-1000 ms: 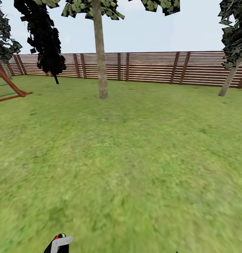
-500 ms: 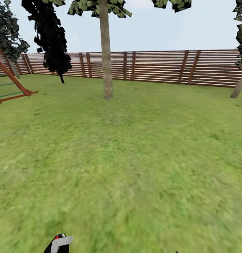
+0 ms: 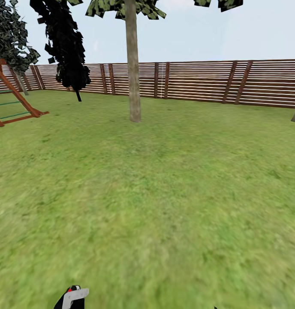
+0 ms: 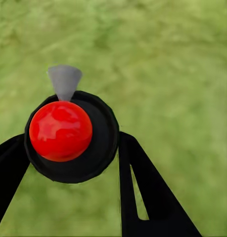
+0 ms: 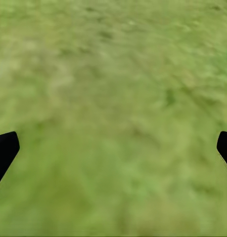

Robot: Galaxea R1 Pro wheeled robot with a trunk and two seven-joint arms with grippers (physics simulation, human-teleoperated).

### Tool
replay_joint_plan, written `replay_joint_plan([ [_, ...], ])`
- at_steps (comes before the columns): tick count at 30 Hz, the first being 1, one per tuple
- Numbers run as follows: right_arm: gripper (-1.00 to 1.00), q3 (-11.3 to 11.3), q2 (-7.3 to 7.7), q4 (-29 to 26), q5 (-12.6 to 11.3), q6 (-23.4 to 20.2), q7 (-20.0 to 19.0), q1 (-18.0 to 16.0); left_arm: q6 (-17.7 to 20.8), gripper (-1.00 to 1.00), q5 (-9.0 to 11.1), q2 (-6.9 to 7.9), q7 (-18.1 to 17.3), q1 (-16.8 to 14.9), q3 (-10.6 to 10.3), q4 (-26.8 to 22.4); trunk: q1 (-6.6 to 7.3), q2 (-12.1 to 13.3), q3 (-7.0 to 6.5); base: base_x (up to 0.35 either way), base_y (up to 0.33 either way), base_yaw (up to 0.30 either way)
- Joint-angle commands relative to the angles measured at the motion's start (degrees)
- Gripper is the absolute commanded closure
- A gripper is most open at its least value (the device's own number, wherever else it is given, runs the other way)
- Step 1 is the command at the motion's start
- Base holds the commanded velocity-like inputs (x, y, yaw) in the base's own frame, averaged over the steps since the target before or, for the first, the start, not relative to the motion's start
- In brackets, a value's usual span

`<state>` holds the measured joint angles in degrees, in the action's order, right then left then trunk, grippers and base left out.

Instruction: In the garden, pick up the pesticide atomizer on the floor and spray pesticide onto both trees until each tree trunk is fully covered.

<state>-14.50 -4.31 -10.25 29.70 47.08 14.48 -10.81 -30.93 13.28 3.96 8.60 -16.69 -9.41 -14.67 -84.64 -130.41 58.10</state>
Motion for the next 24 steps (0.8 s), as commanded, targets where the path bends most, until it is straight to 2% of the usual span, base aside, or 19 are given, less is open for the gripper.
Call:
replay_joint_plan([
  [1, -1.0, 0.0, 0.0, 0.0, 0.0, 0.0, 0.0, 0.0, 0.0, 1.0, 0.0, 0.0, 0.0, 0.0, 0.0, 0.0, 0.0, 0.0, 0.0, 0.337, 0.0, 0.0],
  [12, -1.0, 0.1, 0.0, 0.0, 0.0, -0.1, 0.0, 0.0, 0.1, 1.0, 0.0, 0.08, 0.0, 0.0, 0.0, 0.0, 0.0, 0.0, 0.51, 0.337, 0.0, 0.062],
  [24, -1.0, 0.0, 0.0, 0.0, 0.0, -0.1, -0.1, 0.0, 0.1, 1.0, 0.1, 0.15, 0.1, 0.0, 0.0, 0.1, 0.0, 0.0, 0.69, 0.337, 0.0, 0.004],
])
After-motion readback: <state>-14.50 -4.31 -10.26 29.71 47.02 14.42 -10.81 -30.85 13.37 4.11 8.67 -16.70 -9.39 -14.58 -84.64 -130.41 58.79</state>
